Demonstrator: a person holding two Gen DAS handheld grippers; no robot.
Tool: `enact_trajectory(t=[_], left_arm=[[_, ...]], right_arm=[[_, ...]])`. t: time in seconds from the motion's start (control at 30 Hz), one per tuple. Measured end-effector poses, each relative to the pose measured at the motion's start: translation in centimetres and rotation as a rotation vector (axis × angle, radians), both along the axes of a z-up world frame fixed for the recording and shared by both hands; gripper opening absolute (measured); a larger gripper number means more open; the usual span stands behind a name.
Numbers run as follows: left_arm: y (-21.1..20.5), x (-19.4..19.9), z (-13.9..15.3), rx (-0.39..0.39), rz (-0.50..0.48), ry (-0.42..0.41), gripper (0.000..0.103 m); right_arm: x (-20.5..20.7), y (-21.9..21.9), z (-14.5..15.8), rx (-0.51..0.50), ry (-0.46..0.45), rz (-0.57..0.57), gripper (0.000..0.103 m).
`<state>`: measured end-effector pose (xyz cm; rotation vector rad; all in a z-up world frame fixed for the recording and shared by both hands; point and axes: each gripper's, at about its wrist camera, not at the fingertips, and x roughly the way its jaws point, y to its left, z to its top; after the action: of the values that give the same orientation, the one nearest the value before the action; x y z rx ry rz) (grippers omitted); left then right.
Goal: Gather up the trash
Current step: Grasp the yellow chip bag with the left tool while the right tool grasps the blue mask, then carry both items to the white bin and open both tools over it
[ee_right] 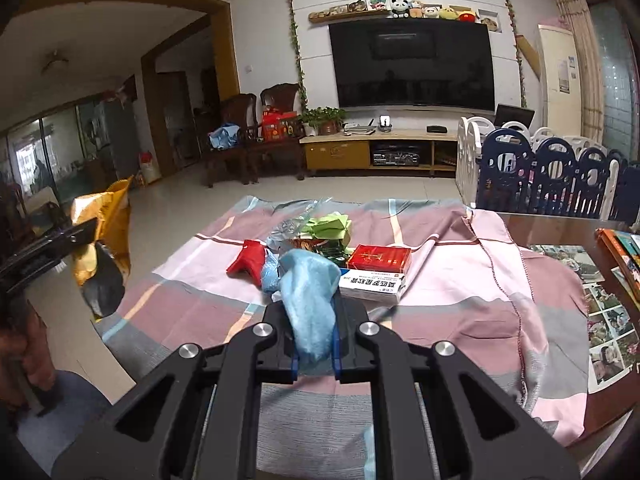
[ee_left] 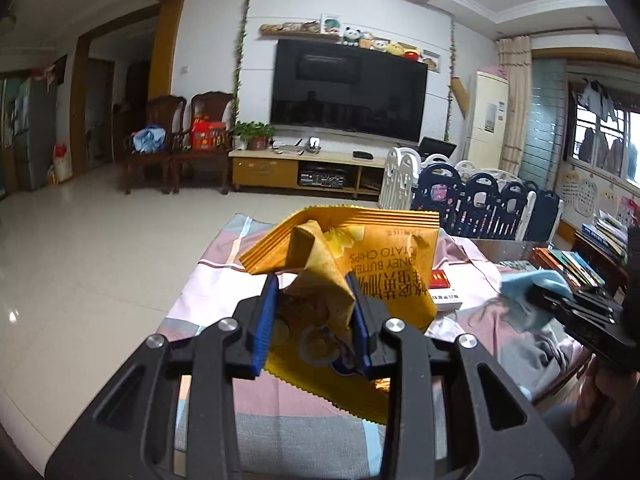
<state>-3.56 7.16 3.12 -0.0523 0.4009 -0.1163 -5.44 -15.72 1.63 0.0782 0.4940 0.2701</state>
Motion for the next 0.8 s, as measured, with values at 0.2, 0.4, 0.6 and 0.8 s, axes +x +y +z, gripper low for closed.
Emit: enact_trajectory(t=[0.2,0.4,0.6,0.8], left_arm=[[0.1,1.0,-0.5,-0.001,0.001,0.049,0.034],[-0.2,1.5,-0.6,0.016,-0.003,0.06,0.035],[-0.8,2.1,-0.4,0.033,-0.012,0.067,0.035],[-0.7,2.2,-0.5,0.027,-0.009,0.072,0.035]], right_arm=[[0.8,0.2,-0.7,-0.041,0.01,-0.011,0.012],[0.9,-0.9,-0.8,-0.008,0.031,-0.031,0.012],[1.1,-0.9,-0.9,-0.012,0.036,-0.029,0.012],[1.2,-1.2,-0.8,0.0,0.038,-0.034,0.012]])
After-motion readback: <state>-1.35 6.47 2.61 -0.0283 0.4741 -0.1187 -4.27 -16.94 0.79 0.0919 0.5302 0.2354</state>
